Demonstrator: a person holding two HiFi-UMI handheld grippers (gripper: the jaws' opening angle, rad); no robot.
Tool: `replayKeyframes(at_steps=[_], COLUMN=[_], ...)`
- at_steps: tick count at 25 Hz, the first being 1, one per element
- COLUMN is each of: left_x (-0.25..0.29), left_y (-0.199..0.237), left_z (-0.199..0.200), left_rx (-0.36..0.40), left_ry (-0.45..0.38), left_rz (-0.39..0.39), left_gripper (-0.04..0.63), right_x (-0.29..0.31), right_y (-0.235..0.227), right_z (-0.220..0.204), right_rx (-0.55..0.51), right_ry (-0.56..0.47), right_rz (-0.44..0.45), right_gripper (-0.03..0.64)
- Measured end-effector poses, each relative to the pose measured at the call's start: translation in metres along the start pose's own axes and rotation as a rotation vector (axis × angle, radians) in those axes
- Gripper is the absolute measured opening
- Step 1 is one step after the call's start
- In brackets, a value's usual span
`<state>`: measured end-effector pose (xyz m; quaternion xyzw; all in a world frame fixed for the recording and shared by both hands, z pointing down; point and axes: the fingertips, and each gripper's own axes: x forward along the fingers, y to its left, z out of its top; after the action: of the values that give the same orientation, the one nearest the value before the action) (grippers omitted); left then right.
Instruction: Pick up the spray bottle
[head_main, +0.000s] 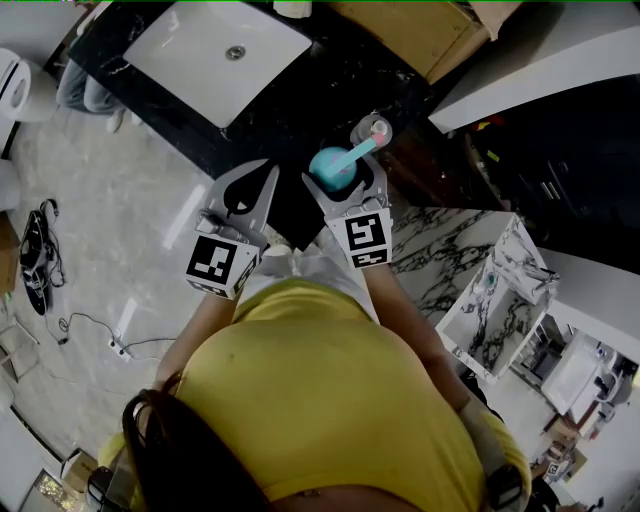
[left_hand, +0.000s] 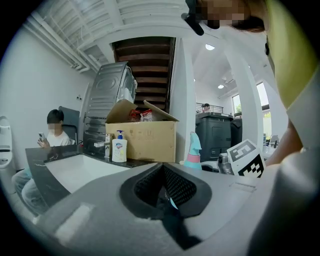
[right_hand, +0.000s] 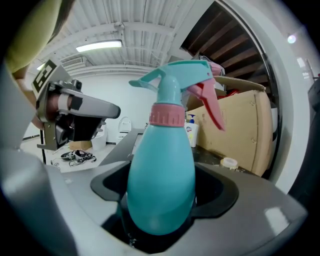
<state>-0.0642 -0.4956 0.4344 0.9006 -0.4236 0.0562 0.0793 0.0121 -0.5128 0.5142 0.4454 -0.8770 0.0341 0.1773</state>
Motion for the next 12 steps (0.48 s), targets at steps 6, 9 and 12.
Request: replayKeyframes(at_steps=[6,9,12], left_x=[0.005,0.009,0.012], left_y=[0.000,0.001,0.003], left_z=[0.010,0.016,0.024], left_rx=[0.006,0.013,0.025], left_ry=[-0.023,-0.038,-0.053], left_rz=[0.003,0.008,0.021], left_gripper=[0.005,0.005,0.005], right_x=[-0.009,-0.016,-0.024], right_y=[-0.015,-0.027,-0.039], right_z=[0.030,0.047,0.065], right_rx=[0.016,0.015,0.025], right_ry=[0.005,-0.013,-0.035], right_rz=[-0.036,-0.069,-0.109], right_gripper=[0.378,0.377,0.377])
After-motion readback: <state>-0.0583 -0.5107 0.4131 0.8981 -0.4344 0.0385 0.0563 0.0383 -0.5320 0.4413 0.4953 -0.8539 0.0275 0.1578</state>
